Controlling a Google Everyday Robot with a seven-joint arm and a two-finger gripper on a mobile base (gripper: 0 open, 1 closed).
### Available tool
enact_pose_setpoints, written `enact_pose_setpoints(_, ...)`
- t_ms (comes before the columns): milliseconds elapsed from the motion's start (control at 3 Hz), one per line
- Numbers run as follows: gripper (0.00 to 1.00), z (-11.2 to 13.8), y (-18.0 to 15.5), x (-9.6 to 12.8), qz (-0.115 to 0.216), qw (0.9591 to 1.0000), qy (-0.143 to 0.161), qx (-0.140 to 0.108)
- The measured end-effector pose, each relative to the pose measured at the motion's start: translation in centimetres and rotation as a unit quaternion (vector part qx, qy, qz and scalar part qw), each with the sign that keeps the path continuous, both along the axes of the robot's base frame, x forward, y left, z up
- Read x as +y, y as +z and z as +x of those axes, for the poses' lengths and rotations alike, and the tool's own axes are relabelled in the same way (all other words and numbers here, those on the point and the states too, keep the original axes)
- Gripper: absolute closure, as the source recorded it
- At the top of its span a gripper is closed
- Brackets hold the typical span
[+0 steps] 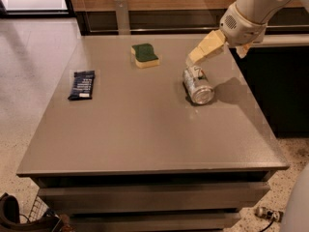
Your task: Place 7up can upright
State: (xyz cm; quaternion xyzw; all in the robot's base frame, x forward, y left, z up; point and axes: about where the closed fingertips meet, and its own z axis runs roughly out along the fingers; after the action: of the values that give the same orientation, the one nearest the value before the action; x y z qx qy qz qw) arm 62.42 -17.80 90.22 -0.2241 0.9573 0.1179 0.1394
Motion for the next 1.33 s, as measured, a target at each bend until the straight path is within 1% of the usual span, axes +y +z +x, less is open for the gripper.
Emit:
enact_pose_setpoints(333, 0.0, 0.5, -1.0, 0.8, -0.019, 0.9989, -0.024, 0.035)
enact_pose_setpoints(667, 0.0, 0.7, -1.8, 1.4, -0.042, 0.9965, -0.035, 0.064)
enact_pose_setpoints(1000, 0.0, 1.1, -2.7, 2.3, -0.068, 0.9937, -0.035, 0.083)
enact_pose_setpoints(1333, 0.0, 1.4, -3.6, 3.1, -0.082, 0.992, -0.032, 0.091)
